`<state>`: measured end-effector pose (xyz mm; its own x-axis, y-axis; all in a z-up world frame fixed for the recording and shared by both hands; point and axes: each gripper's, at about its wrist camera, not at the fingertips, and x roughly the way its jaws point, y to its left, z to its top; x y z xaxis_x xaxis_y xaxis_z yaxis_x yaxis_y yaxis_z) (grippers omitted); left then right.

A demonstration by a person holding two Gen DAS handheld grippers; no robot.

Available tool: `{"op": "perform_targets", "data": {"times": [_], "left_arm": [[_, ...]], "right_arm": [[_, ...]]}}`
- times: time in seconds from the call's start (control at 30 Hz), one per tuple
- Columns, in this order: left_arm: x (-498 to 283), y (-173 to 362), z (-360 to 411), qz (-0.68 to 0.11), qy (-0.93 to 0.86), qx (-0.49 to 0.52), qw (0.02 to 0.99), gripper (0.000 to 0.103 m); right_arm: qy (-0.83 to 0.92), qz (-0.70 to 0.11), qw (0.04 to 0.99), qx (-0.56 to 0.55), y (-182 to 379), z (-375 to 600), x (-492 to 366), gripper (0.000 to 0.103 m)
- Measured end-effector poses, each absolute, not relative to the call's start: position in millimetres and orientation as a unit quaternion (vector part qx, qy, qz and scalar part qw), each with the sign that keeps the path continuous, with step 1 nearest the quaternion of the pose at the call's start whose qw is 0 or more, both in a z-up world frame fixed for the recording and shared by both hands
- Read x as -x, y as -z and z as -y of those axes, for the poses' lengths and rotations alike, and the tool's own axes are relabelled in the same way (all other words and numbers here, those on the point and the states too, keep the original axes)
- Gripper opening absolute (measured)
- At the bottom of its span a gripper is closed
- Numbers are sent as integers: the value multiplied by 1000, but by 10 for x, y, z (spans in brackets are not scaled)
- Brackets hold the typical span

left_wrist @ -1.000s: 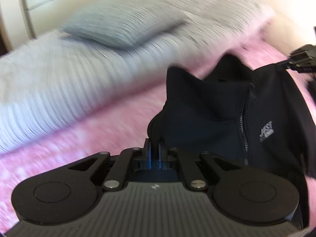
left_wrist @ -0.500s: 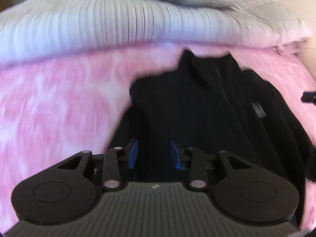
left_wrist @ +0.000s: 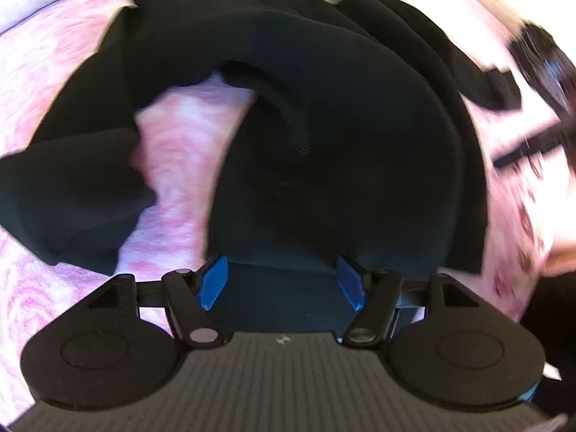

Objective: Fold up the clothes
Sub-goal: 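Lift and spread the jacket flat on the bed with both grippers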

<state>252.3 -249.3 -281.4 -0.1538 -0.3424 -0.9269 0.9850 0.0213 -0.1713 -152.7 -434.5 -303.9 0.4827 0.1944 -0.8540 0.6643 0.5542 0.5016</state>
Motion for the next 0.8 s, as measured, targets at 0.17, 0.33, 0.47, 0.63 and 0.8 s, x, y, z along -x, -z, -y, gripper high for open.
{"op": "perform_targets", "data": {"times": [0.17, 0.33, 0.47, 0.63, 0.8], "left_arm": [[-2609, 3052, 2515, -446, 619, -364, 534, 41], [-2614, 2935, 2520, -438, 639, -350, 527, 2], [-2736, 2733, 2354, -448, 637, -312, 544, 2], [-2686, 2319, 2011, -478, 639, -272, 538, 2], [-2401, 2378, 1554, -569, 585, -212, 537, 1]], "right_arm": [[158, -466, 740, -459, 3203, 3993, 1377, 53], [191, -430, 754, -458, 3295, 3724, 1259, 53], [174, -451, 728, -485, 3283, 3821, 1224, 4], [147, -491, 750, -418, 2686, 4096, 1512, 3], [166, -566, 742, -318, 2180, 4240, 2076, 3]]}}
